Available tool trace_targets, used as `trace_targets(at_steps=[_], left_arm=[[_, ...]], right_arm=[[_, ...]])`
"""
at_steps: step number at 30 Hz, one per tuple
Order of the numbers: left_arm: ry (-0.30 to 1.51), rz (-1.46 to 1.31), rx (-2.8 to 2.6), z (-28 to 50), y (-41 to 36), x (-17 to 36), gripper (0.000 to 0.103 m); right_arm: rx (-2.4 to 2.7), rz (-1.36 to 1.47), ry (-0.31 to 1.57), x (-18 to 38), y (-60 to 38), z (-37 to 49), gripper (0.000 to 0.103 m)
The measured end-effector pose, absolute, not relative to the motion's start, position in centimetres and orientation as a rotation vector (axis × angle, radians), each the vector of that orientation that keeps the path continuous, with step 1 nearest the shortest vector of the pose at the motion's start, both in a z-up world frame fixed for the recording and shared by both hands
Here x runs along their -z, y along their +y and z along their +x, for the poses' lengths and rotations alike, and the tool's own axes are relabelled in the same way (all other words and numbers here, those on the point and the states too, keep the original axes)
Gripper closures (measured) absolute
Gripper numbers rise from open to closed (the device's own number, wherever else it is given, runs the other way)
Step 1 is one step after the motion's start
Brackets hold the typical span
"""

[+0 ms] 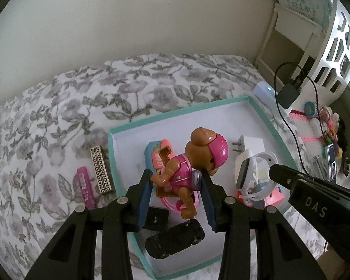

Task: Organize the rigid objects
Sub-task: 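Release the toy dog in the tray with the left gripper while the right releases the white band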

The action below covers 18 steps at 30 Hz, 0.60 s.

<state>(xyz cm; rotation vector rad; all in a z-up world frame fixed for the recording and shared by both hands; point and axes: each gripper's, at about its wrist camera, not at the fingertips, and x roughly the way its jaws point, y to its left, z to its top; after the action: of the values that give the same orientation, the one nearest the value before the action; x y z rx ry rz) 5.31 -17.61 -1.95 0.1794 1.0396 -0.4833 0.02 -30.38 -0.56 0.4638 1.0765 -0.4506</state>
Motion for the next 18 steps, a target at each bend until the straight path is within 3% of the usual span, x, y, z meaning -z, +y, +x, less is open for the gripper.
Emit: trace_targets(at_steps=[18], left_arm=[[1.102,0.186,0.496,5.8,-18.2,3.8,0.061]], right_arm=[[0.442,0.439,1.140,1.8,-30.0,0.9,0.094]])
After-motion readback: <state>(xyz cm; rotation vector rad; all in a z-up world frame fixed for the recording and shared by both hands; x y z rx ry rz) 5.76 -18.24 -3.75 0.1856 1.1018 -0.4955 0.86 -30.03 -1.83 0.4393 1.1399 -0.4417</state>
